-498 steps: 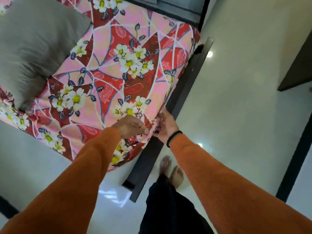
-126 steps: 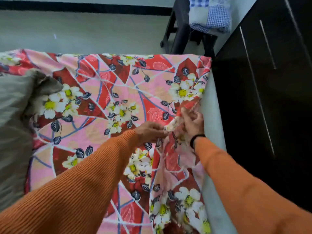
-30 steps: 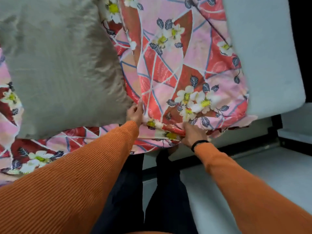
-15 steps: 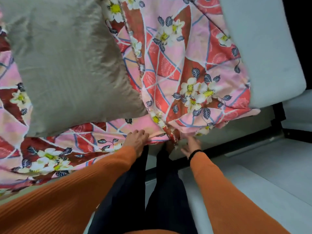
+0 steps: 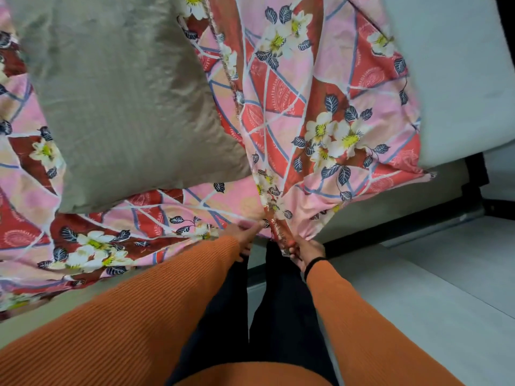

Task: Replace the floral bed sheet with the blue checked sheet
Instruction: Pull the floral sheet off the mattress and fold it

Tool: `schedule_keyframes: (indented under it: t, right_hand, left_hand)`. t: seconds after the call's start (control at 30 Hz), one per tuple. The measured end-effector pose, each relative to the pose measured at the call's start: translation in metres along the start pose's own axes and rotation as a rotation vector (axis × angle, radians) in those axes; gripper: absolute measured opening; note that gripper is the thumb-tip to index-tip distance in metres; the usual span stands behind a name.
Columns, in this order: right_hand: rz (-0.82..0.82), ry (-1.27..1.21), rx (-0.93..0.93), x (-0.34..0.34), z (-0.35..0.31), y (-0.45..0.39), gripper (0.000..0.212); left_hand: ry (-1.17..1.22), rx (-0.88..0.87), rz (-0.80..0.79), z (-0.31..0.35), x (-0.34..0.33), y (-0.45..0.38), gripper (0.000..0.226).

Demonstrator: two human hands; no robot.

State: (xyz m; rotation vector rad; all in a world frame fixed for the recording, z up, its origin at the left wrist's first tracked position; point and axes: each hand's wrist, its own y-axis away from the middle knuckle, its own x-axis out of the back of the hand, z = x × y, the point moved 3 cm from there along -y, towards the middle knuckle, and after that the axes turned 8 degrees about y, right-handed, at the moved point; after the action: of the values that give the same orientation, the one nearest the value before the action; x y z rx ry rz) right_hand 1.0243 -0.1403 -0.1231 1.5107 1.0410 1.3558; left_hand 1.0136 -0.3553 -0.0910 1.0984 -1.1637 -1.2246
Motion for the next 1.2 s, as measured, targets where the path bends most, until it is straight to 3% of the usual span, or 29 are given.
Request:
schedule_keyframes:
  t: [0.07, 0.17, 0.23, 0.3, 0.37, 0.43, 0.53, 0.63, 0.77, 0.87, 0.93, 1.03, 1.13, 1.2]
  right_hand:
    - [0.075, 0.051, -0.008, 0.004, 0.004, -0.002, 0.015]
    - [0.3, 0.25, 0.124, 0.014, -0.012, 0.005, 0.028]
    - [0.387, 0.42, 0.349, 0.012, -0.038, 0.024, 0.024]
    - [0.299, 0.516, 0.545, -0.004, -0.062, 0.04, 0.017]
    - [0.152, 0.609, 0.634, -0.026, -0.082, 0.051, 0.015]
    - [0.081, 0.724, 0.706, -0.048, -0.099, 0.059, 0.017]
    - [0.036, 0.803, 0.806, -0.079, -0.124, 0.067, 0.012]
    - [-0.014, 0.84, 0.909, -0.11, -0.149, 0.086, 0.015]
    - [-0.095, 0.85, 1.028, -0.156, -0.187, 0.116, 0.037]
    - [-0.136, 0.887, 1.059, -0.194, -0.217, 0.132, 0.059]
    - [-0.182, 0.909, 0.983, -0.215, -0.229, 0.143, 0.076]
    - [-0.286, 0.936, 0.879, -0.243, -0.231, 0.153, 0.094]
    - [-0.303, 0.921, 0.878, -0.264, -0.235, 0.16, 0.102]
    - [-0.351, 0.872, 0.865, -0.274, -0.235, 0.169, 0.091]
  left_hand:
    - [0.354, 0.247, -0.033, -0.013, -0.017, -0.005, 0.053]
    - [0.537, 0.238, 0.012, -0.015, -0.023, -0.017, 0.032]
    - [0.391, 0.212, 0.072, -0.01, -0.02, -0.014, 0.019]
    - [0.119, 0.176, 0.059, -0.003, -0.015, -0.008, 0.018]
    - [-0.123, 0.138, 0.012, 0.007, -0.006, -0.001, 0.018]
    - [-0.179, 0.084, 0.064, 0.022, 0.013, 0.004, 0.025]
    - [-0.27, -0.166, 0.154, 0.055, 0.043, 0.005, 0.03]
    - [-0.298, -0.476, 0.361, 0.084, 0.086, 0.013, 0.028]
    - [-0.006, -0.756, 0.801, 0.105, 0.168, 0.041, 0.025]
    - [0.186, -0.735, 1.031, 0.109, 0.234, 0.049, 0.031]
    - [0.191, -0.529, 1.019, 0.096, 0.27, 0.038, 0.051]
    - [0.196, -0.335, 0.862, 0.077, 0.309, 0.026, 0.087]
    - [0.245, -0.264, 0.731, 0.072, 0.341, 0.014, 0.112]
    - [0.35, -0.304, 0.651, 0.079, 0.356, 0.016, 0.12]
